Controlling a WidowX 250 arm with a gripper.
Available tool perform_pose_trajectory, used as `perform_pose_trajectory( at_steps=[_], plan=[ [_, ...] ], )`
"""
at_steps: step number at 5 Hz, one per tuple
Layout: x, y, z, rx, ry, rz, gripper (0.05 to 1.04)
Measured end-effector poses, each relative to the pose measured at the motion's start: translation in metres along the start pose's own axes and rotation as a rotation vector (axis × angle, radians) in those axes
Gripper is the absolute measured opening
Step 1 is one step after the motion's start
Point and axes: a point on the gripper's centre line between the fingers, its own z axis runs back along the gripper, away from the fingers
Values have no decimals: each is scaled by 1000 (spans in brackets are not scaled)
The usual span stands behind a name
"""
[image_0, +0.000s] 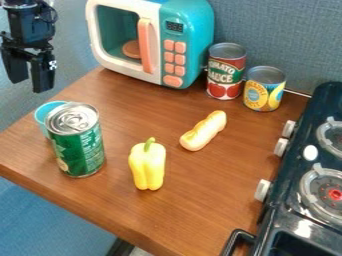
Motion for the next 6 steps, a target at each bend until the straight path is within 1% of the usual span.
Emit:
perform_pose_trajectory(
  at_steps=[1, 2, 3, 4, 5, 6],
  plan=[
    [-1, -1, -13, -19, 32, -3, 1004],
    [0, -7, -18, -66, 26, -55, 1004],
    [-4, 1, -20, -64, 14, -33, 1004],
    [-6, 9, -20, -25, 25, -27, 1004],
    [-9, 14, -37, 9, 64, -30, 1004],
    [-6, 18, -43, 33, 52, -39, 1004]
  ],
)
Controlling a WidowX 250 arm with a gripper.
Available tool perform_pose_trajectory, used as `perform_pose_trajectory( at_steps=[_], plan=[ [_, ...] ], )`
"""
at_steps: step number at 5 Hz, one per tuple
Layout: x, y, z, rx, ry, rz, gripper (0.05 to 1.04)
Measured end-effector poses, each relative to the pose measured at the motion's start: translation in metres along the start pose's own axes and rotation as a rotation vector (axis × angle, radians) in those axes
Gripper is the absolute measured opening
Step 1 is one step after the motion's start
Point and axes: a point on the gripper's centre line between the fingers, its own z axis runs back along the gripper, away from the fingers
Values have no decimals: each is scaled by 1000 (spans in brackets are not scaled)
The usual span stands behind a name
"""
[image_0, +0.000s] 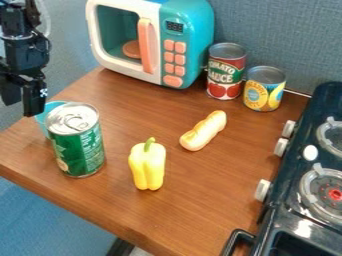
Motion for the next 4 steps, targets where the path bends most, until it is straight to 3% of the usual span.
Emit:
perform_pose_trajectory(
  at_steps=[2, 4],
  plan=[
    [14, -1, -6, -3, -88, 17, 1004],
    [19, -2, -7, -23, -108, 76, 1004]
  ],
)
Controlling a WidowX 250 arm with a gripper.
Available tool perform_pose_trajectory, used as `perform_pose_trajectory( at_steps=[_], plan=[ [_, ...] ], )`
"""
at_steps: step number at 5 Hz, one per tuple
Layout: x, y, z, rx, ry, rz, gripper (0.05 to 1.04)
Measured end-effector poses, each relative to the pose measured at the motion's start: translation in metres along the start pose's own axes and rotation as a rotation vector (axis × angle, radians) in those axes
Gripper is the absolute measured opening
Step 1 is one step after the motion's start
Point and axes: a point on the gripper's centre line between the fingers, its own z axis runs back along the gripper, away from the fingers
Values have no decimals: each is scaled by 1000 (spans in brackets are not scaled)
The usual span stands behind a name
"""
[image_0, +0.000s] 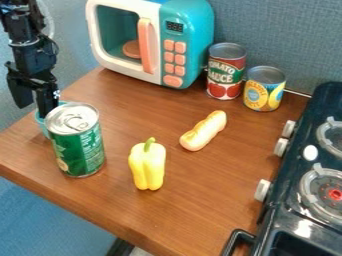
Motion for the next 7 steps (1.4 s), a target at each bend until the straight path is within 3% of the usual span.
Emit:
perform_pose_trajectory(
  at_steps=[2, 4, 5, 6, 7],
  plan=[
    [4, 4, -17, 12, 7, 56, 951],
    [5, 1, -24, 12, -11, 76, 370],
    [3, -1, -22, 15, -20, 83, 177],
    [5, -6, -12, 13, -44, 76, 112],
    [1, -11, 8, -5, -63, 78, 109]
  ],
)
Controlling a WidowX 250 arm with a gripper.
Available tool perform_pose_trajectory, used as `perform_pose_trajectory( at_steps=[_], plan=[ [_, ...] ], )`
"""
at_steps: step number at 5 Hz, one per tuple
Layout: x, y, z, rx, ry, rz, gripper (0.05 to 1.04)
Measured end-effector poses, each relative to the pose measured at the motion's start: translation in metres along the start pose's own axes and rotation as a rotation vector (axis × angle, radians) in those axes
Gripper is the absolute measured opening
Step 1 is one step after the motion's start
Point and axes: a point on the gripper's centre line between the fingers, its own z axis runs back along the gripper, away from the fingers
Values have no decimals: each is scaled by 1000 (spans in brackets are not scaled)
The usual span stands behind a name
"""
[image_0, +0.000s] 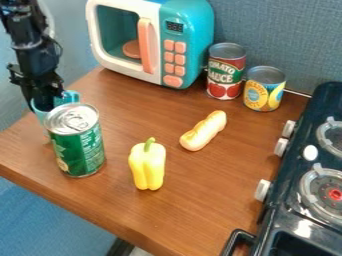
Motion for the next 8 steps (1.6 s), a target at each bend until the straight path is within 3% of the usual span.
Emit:
perform_pose_trajectory(
  at_steps=[1, 2, 3, 4, 5, 7, 8],
  plan=[
    [2, -1, 29, 19, -68, 7, 109],
    [23, -3, 55, 4, -148, 11, 109],
    [51, -25, 54, -10, -142, -54, 109],
    [70, -41, 44, -39, -123, -92, 109],
    [74, -60, 24, -76, -53, -132, 109],
    [81, -121, 0, -119, -71, -206, 109],
    [84, -151, -9, -124, -55, -245, 109]
  ],
)
